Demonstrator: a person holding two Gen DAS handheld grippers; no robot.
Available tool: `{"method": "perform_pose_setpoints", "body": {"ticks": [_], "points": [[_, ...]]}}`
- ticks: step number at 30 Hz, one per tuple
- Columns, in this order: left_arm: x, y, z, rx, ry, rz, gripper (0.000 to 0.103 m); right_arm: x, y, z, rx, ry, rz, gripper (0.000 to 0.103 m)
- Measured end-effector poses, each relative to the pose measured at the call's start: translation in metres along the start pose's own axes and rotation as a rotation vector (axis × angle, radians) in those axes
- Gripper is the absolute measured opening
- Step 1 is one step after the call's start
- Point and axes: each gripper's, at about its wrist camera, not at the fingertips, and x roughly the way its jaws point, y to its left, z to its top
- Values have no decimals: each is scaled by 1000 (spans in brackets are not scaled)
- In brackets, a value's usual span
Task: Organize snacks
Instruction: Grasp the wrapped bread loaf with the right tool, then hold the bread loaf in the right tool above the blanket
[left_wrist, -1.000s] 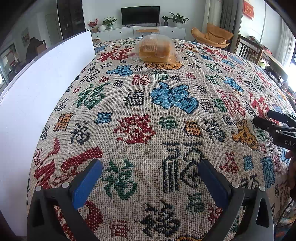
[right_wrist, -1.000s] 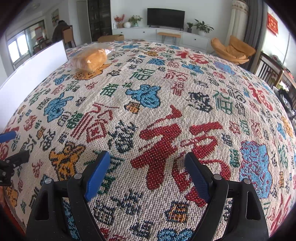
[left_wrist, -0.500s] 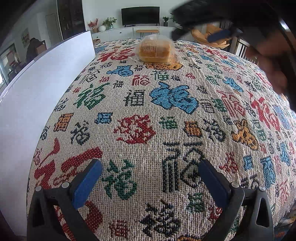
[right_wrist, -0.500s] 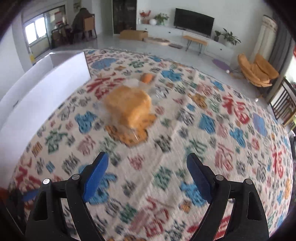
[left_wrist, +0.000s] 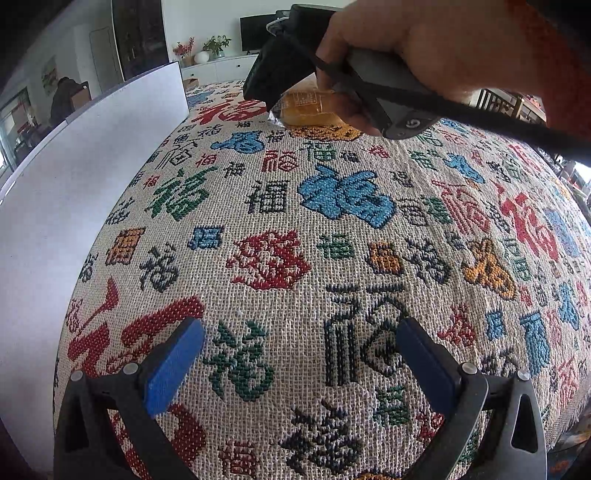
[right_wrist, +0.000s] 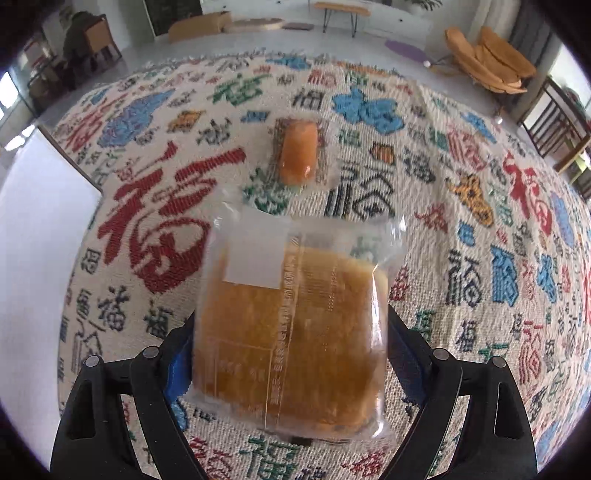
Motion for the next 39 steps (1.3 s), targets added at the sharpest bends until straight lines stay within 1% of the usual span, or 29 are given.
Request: {"method": "perform_pose_setpoints", "body": {"ticks": [1,2,4,8,11,13,15,18,20,22,23,24,26,28,30,39], "points": [[0,0,0,0,0,0,103,-3,-3,-3,-4,-33,12,86],[1,0,1,-1,0,1,103,-5,-6,-5,-16,-48,1,86],[1,0,2,-1,0,1,103,-12,-14,-12,-32,-74,14,76],[1,-1,1,-2,-2,1,103,-35,-46,-39,-36,-125,60,74],[1,0,1,-2,-2,1,103,-59,-78,-75,-65,-169,49,74],[1,0,2,-2,-2,1,103,-73,-110,-100,-51,-185,43,74],[1,0,1,-2,-2,1,103,-85,-141,-133,-32,-198,25,74],[1,-1,3,-2,-3,1,103,-96,-178,-180,-29,-211,-21,74],[1,-1,2,-3,-3,2,103,-99,-196,-209,-26,-217,-31,74],[0,0,1,-2,-3,1,103,-98,-207,-226,-14,-223,-29,75],[0,0,2,-2,-3,1,103,-96,-210,-232,-13,-228,-29,75],[0,0,1,-1,-3,1,103,-94,-213,-237,-15,-235,-19,77],[0,0,1,-1,-3,1,103,-93,-215,-242,-11,-280,0,78],[0,0,2,-1,-3,0,103,-87,-214,-241,-15,-283,-8,85],[0,0,1,-1,-3,1,103,-85,-213,-241,-8,-322,-10,88],[0,0,1,-1,-4,1,103,-82,-212,-242,-4,-333,-18,89]]}}
